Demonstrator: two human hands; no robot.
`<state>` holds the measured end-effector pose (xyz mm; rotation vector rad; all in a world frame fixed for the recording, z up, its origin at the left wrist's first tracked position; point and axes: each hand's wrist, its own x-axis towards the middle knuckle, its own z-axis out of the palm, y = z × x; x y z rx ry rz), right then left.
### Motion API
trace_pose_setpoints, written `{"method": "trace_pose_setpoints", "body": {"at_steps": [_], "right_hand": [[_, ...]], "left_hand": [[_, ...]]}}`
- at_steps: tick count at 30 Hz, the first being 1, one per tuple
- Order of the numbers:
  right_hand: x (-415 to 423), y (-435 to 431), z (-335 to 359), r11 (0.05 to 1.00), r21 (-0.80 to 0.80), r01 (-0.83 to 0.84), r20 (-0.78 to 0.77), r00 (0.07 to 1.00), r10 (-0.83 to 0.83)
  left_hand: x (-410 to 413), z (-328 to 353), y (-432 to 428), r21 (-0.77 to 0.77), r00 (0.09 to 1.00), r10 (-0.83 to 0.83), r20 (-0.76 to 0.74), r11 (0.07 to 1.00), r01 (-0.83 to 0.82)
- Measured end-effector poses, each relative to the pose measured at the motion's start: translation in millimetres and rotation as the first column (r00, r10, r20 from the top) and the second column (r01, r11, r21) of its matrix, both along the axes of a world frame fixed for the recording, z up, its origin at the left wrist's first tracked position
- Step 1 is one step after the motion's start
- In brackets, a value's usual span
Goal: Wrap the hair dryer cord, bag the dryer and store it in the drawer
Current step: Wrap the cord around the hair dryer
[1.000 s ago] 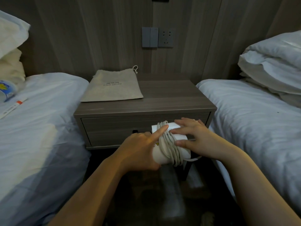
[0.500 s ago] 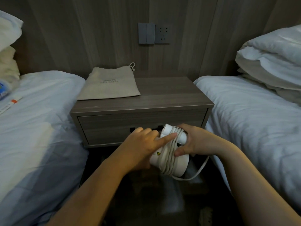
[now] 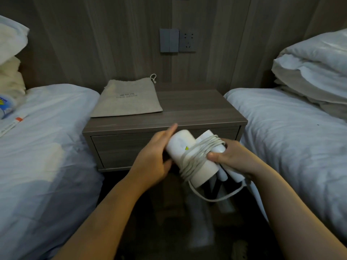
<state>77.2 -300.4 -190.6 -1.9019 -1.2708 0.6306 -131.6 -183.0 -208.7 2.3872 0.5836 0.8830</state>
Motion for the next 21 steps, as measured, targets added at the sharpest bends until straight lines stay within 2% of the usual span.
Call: {"method": "trace_pose_setpoints", "body": {"at_steps": [1, 2, 3, 4, 5, 6, 7, 9, 12, 16, 21], "right_hand": [[0, 0, 0, 0.999, 0.030, 0.040, -0.051, 0.998, -0.038], [-1, 0, 1, 0.996, 0.049, 0.079, -0.104, 0.992, -0.074], [-2, 0, 2, 0.991, 0.063, 0.115, -0.151, 0.983, -0.104], [-4, 1, 2, 0.987, 0.073, 0.146, -0.189, 0.973, -0.130], [-7, 2, 1, 0.983, 0.078, 0.165, -0.208, 0.967, -0.146], [-10, 3, 2, 0.982, 0.081, 0.168, -0.209, 0.967, -0.148], [-13, 5, 2, 0.984, 0.080, 0.159, -0.186, 0.972, -0.142], [-20, 7, 2, 0.989, 0.066, 0.129, -0.118, 0.986, -0.121], [-28, 9, 1, 0.990, 0.037, 0.135, -0.143, 0.981, -0.128], [-34, 11, -4, 0.993, -0.007, 0.121, -0.195, 0.973, -0.120], [-36, 13, -2, 0.989, 0.014, 0.147, -0.228, 0.963, -0.140]], "left_hand": [[3, 2, -1, -0.276, 0.991, 0.026, 0.129, 0.961, 0.011], [7, 5, -4, -0.530, 0.970, 0.065, 0.236, 0.845, 0.072], [12, 6, -8, -0.711, 0.951, 0.117, 0.285, 0.692, 0.128], [16, 7, -13, -0.807, 0.947, 0.144, 0.286, 0.569, 0.158], [20, 7, -19, -0.851, 0.954, 0.125, 0.272, 0.494, 0.178], [23, 6, -27, -0.867, 0.960, 0.089, 0.266, 0.457, 0.198], [26, 5, -33, -0.876, 0.960, 0.085, 0.266, 0.437, 0.204], [31, 0, -38, -0.882, 0.939, 0.188, 0.286, 0.436, 0.181], [32, -3, -35, -0.870, 0.912, 0.306, 0.274, 0.483, 0.100], [29, -1, -33, -0.826, 0.918, 0.303, 0.256, 0.562, 0.045], [33, 1, -27, -0.838, 0.912, 0.325, 0.251, 0.545, 0.036]]}}
